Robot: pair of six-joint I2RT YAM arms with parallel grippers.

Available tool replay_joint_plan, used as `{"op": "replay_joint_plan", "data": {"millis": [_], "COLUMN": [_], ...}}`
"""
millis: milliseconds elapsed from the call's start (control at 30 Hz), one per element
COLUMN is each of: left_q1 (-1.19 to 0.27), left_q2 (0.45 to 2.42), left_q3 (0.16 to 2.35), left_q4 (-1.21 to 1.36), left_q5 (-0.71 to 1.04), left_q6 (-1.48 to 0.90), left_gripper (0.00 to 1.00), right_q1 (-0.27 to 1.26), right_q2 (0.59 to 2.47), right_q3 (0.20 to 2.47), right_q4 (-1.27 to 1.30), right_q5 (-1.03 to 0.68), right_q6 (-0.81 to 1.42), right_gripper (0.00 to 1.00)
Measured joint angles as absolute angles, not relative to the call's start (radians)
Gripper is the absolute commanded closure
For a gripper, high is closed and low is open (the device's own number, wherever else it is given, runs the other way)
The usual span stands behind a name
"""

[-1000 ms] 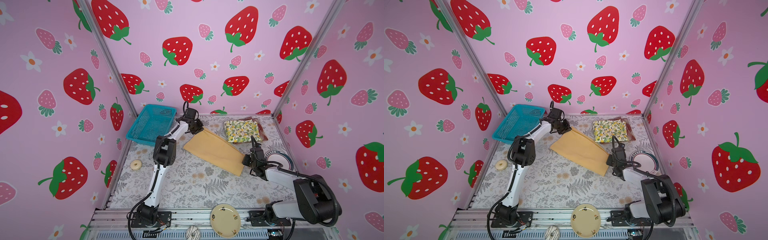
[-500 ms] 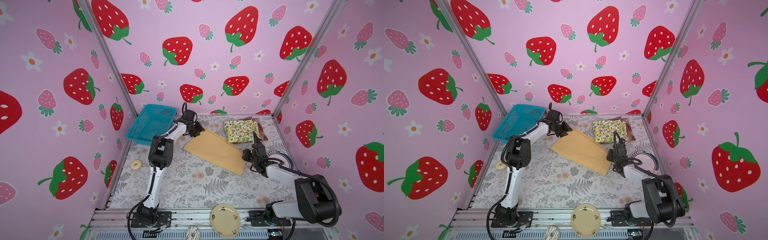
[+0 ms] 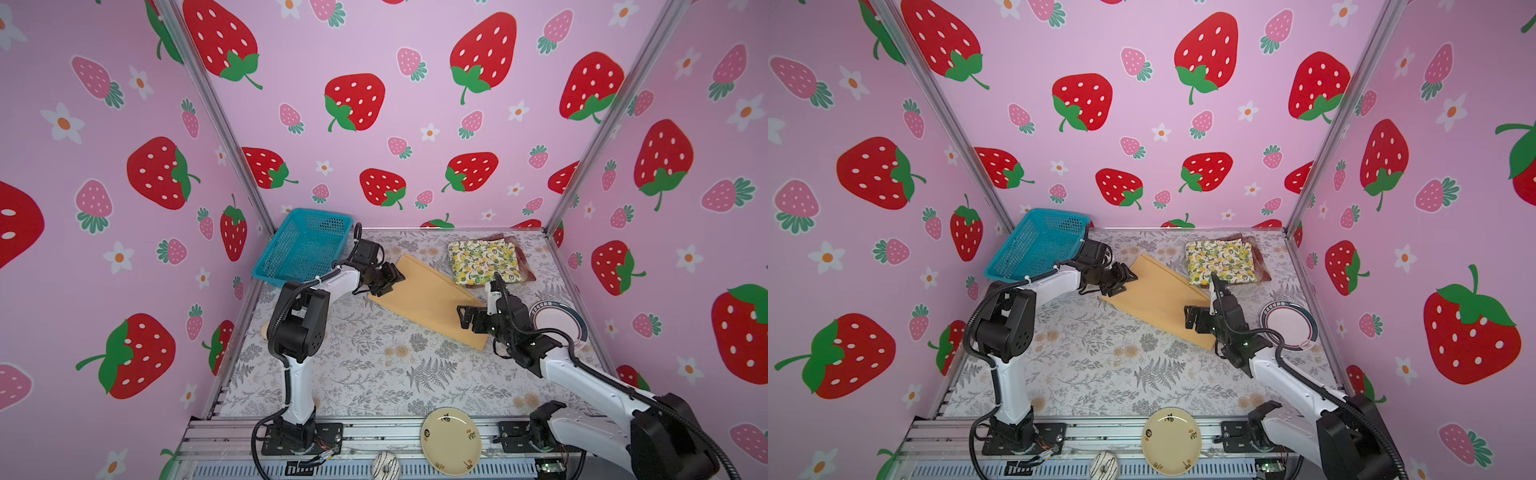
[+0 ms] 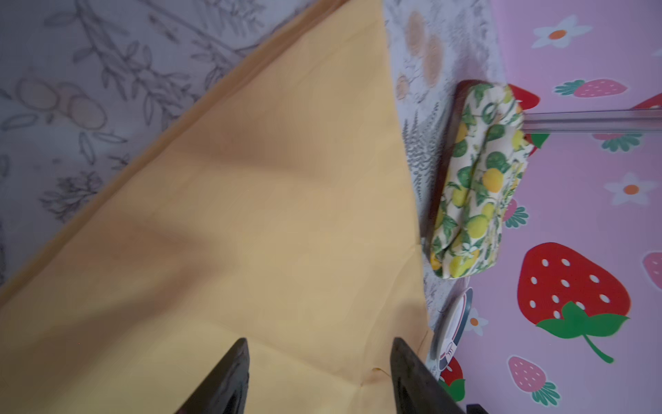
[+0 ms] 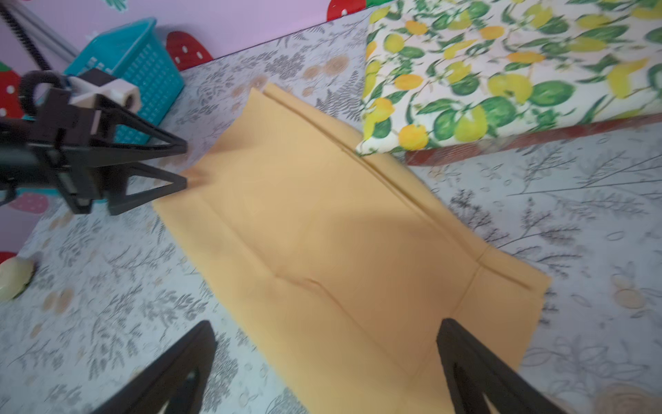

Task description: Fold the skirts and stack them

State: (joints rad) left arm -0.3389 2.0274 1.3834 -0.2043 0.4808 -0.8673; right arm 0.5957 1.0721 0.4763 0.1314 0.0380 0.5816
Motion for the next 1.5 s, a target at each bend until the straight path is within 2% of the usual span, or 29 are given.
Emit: {"op": "replay_joint_plan", "data": {"millis": [233, 600, 833, 1033, 1267, 1500], "left_q1": [-0.325, -0.292, -0.286, -0.285, -0.303, -0.341], "left_q2": [2.054, 2.05, 1.998, 1.839, 1.644, 1.494], "left_q3": [1.361, 1.259, 1.131, 0.878, 0.625, 0.55], "left_q4": [-0.174, -0.006, 0.138, 0.258, 0.325, 0.193], "left_q5": [0.479, 0.504, 0.49, 0.454, 0.445, 0.413], "left_q6": [-0.868, -0.901, -0.933, -0.993, -1.027, -1.029], "left_gripper": [0.36, 0.37, 0.38, 0.38, 0.38, 0.38], "right_q1": [0.659, 0.659, 0.659, 0.658, 0.667, 0.68], "right_q2": [1.095, 1.317, 1.346, 1.389, 1.349, 1.14], "right_q3": [0.426, 0.422, 0.438, 0.472, 0.453, 0.408], "right_q4": [0.134, 0.213, 0.225, 0.226, 0.198, 0.033], "right_q5": [0.007, -0.009, 0.011, -0.002, -0.042, -0.05], "right_q6": [0.645, 0.683, 0.672, 0.626, 0.607, 0.61], "right_gripper": [0.0, 0.0, 0.0, 0.0, 0.0, 0.0]}}
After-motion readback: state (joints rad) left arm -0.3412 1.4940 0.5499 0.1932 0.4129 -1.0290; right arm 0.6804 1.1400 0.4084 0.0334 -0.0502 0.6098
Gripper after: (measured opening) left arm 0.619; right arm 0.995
